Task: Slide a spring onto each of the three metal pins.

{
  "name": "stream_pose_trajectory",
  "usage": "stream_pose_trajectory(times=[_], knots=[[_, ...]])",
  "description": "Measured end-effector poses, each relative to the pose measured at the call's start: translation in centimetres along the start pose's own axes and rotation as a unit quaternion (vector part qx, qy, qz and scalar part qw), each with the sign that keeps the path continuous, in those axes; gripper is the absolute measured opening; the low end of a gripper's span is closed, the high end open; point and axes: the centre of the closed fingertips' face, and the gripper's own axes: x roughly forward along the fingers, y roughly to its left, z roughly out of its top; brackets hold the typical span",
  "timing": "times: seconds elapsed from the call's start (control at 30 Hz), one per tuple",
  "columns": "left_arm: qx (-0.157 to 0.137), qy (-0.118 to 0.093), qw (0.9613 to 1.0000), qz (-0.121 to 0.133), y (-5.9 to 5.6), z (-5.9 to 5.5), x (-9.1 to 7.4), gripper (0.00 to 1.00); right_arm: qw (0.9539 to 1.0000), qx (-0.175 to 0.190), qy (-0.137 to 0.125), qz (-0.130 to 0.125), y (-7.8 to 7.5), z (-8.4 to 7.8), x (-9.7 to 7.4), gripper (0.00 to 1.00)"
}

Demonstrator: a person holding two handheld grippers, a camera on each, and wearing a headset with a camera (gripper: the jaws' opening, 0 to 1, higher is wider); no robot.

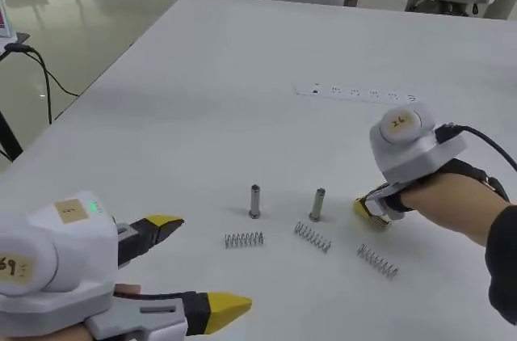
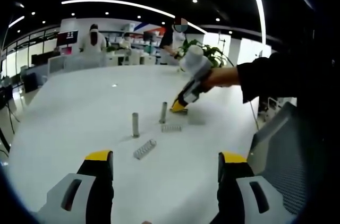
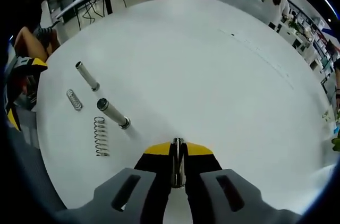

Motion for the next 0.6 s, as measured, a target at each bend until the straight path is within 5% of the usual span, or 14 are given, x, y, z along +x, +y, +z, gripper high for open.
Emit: stream_pose_trajectory(times=[0.6], knots=[[0.007, 0.000, 1.0000, -0.004, -0.3, 0.0, 0.0, 0.77, 0.9990, 0.009, -0.042, -0.010, 0.3, 0.6, -3.0, 0.05]])
